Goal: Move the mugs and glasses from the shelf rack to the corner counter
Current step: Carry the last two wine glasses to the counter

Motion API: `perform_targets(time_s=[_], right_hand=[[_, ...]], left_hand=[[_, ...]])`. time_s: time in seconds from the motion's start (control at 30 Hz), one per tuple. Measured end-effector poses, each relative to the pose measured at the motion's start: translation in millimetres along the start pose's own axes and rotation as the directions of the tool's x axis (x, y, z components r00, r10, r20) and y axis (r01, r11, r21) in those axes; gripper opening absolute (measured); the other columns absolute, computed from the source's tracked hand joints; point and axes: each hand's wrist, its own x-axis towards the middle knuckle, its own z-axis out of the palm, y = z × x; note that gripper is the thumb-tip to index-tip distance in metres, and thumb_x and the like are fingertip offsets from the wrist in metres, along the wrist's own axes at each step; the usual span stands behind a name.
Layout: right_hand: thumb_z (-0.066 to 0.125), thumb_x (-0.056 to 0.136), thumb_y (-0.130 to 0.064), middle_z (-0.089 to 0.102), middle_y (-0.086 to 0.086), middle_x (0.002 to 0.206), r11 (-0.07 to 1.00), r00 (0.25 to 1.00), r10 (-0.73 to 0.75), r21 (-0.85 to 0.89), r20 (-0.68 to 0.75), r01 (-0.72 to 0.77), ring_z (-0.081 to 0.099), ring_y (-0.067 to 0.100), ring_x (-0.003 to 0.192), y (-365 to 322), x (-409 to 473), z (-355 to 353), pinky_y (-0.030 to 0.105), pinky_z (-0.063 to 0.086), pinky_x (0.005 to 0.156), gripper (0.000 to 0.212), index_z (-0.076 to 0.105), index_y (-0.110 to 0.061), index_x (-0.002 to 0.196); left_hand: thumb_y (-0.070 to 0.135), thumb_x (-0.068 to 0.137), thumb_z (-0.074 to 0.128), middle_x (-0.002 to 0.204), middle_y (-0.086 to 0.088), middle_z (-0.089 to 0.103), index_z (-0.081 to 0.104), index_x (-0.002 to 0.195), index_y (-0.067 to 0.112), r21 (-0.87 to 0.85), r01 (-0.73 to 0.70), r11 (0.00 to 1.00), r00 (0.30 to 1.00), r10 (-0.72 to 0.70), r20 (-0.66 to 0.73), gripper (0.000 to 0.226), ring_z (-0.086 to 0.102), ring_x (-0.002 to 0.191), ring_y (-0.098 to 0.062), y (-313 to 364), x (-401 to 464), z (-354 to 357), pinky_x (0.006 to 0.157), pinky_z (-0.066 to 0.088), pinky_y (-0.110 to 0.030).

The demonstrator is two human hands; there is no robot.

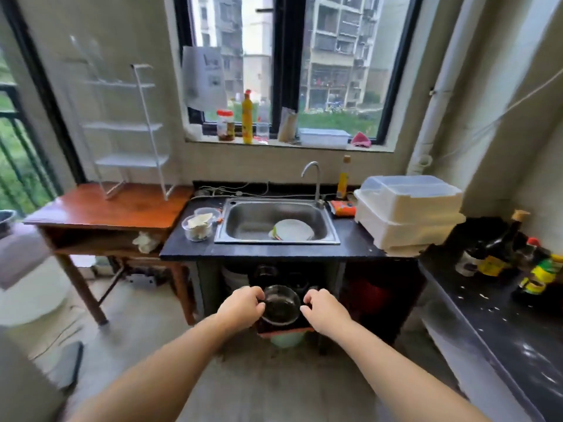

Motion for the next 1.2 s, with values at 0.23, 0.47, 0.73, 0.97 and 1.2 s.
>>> perform_targets(time_s=[0.23,0.47,0.73,0.97,1.2], right_hand=[[0.051,0.092,-0.035,0.061,0.009,0.117,0.965,0.964,-0.255,-0.046,0.071,0.259,0.058,0.028,0.109,-134.5,95.6,26.7,0.034,0.048,0.087,0.030,0.061,-0.013,0.110],[0.050,0.092,-0.031,0.064,0.011,0.109,0.889,0.885,-0.449,-0.035,0.123,0.456,0.060,0.029,0.102,-269.2,215.8,36.3,0.033,0.046,0.082,0.024,0.062,-0.012,0.101],[0.048,0.094,-0.032,0.059,0.013,0.121,0.811,0.804,-0.567,-0.045,0.180,0.583,0.057,0.029,0.109,-403.9,314.8,56.7,0.036,0.047,0.091,0.033,0.057,-0.010,0.117],[0.049,0.094,-0.035,0.061,0.010,0.123,0.777,0.775,-0.626,-0.016,0.090,0.630,0.059,0.028,0.110,-540.4,398.6,70.3,0.037,0.050,0.091,0.037,0.057,-0.011,0.121],[0.050,0.094,-0.028,0.066,0.013,0.115,0.816,0.814,-0.569,0.046,-0.115,0.577,0.059,0.031,0.108,-664.1,485.8,28.5,0.036,0.047,0.090,0.030,0.060,-0.008,0.113]], left_hand=[[0.025,0.091,0.052,0.111,-0.003,0.064,0.062,0.114,0.019,-0.137,0.193,0.972,0.967,-0.212,-0.142,0.026,0.061,0.102,-0.017,-121.1,18.6,-79.3,0.092,0.053,-0.036],[0.022,0.089,0.051,0.109,-0.006,0.066,0.065,0.110,0.013,-0.145,0.280,0.949,0.910,-0.311,-0.274,0.026,0.061,0.102,-0.021,-217.9,84.2,-164.9,0.091,0.051,-0.036],[0.024,0.088,0.052,0.107,-0.004,0.065,0.065,0.108,0.016,-0.228,0.379,0.897,0.822,-0.440,-0.362,0.025,0.058,0.096,-0.019,-332.5,126.0,-243.7,0.077,0.042,-0.025],[0.023,0.087,0.053,0.104,-0.003,0.067,0.065,0.108,0.016,-0.188,0.358,0.915,0.809,-0.404,-0.427,0.025,0.058,0.090,-0.015,-442.0,186.3,-336.1,0.076,0.046,-0.025],[0.018,0.088,0.049,0.104,-0.006,0.065,0.067,0.105,0.012,-0.095,0.216,0.972,0.837,-0.235,-0.495,0.024,0.059,0.091,-0.021,-509.8,263.0,-478.3,0.076,0.049,-0.030]])
